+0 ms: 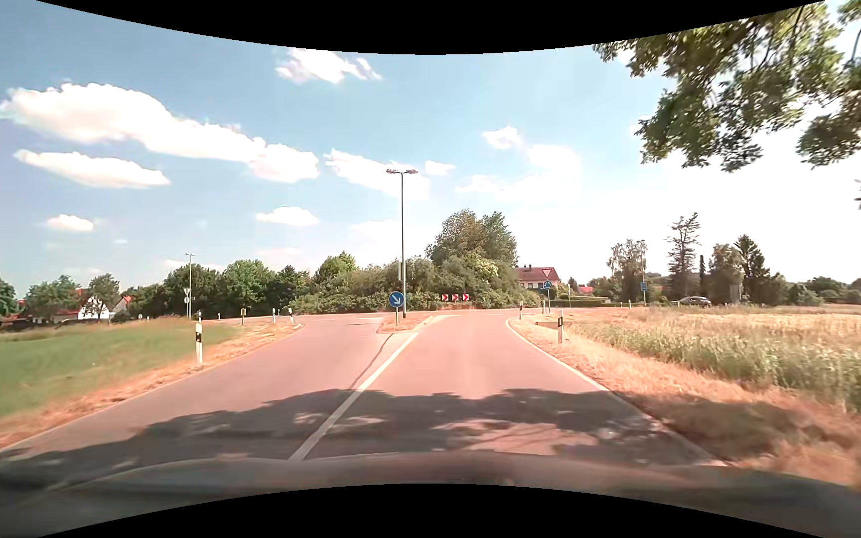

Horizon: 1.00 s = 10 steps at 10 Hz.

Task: Follow the waypoints while adhering to traffic rules and regulations

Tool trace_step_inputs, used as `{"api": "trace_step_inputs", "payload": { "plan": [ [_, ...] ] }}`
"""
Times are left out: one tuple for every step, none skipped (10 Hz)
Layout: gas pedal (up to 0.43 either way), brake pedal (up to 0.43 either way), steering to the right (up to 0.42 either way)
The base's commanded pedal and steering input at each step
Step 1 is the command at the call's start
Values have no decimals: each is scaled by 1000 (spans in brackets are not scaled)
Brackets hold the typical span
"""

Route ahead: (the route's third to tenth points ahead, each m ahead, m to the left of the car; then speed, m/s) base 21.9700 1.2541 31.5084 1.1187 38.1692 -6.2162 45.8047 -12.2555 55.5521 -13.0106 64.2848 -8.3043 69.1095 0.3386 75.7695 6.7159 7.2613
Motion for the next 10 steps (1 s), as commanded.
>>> {"api": "trace_step_inputs", "payload": {
  "plan": [
    [8, 0, 6],
    [8, 0, 6],
    [8, 0, 7],
    [8, 0, 8],
    [8, 0, 8],
    [0, 0, 8],
    [0, 0, 8],
    [0, 0, 8],
    [0, 0, 10],
    [0, 0, 12]
  ]
}}
